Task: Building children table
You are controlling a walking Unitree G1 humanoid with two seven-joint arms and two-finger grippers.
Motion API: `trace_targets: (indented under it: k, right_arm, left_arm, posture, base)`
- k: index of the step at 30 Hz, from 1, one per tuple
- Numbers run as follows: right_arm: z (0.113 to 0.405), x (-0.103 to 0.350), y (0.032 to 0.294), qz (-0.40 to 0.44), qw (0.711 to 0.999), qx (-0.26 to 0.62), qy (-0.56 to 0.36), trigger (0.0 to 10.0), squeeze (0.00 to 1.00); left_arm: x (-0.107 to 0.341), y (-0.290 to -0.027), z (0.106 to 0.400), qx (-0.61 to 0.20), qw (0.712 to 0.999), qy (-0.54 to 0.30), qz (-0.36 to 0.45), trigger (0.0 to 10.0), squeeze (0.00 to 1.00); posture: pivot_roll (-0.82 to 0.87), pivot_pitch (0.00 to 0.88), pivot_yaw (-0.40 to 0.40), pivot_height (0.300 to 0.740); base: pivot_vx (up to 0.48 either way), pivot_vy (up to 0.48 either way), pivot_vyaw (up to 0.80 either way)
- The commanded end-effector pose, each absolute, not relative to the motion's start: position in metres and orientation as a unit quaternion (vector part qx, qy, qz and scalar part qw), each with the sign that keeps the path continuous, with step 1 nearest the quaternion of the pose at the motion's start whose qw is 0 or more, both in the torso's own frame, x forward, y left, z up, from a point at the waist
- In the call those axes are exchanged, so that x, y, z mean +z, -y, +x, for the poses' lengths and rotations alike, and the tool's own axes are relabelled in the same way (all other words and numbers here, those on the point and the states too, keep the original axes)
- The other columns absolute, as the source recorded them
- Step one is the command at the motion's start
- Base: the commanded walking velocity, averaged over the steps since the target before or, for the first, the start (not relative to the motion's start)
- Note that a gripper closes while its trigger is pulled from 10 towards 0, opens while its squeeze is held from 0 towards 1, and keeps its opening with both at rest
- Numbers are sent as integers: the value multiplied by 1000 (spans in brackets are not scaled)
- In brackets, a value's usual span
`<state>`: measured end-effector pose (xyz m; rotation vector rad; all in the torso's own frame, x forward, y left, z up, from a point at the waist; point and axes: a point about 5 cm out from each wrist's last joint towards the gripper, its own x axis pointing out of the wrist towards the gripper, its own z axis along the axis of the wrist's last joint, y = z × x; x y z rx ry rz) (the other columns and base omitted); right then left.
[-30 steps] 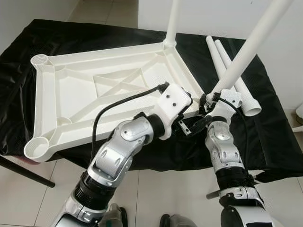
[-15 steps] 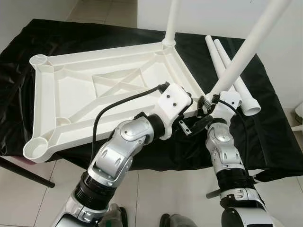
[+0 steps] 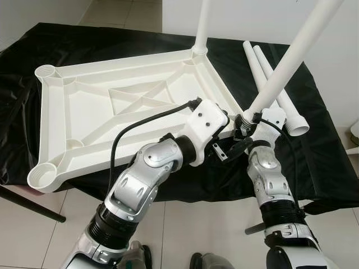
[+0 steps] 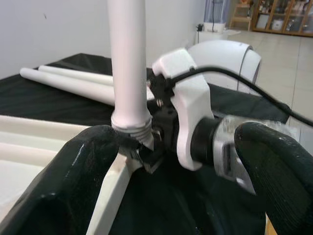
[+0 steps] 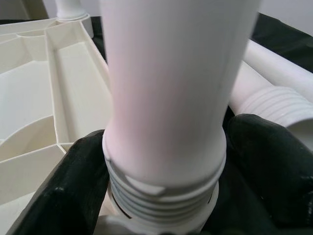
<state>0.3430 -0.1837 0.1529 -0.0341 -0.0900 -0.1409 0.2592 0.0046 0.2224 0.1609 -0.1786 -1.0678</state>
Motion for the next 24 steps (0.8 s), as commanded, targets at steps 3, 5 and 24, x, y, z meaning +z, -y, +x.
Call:
trace_targets:
  k: [3, 5, 24]
  right_arm:
    - [341, 156, 193, -11, 996, -62, 57, 10000, 0]
    - [342, 159, 195, -10, 997, -50, 62, 10000, 0]
    - [346, 166, 190, -8, 997, 23, 77, 0, 0]
  left_arm:
    - [213, -3, 257, -520, 848, 66, 81, 10000, 0]
    - [212, -3, 257, -520, 848, 65, 82, 10000, 0]
    - [215, -4, 258, -515, 851, 71, 81, 10000, 0]
  posture:
    - [11, 124, -7, 740]
    - [11, 124, -7, 740]
    - [18, 122, -11, 740]
  base:
    - [0, 0, 0]
    - [0, 0, 0]
    - [0, 0, 0]
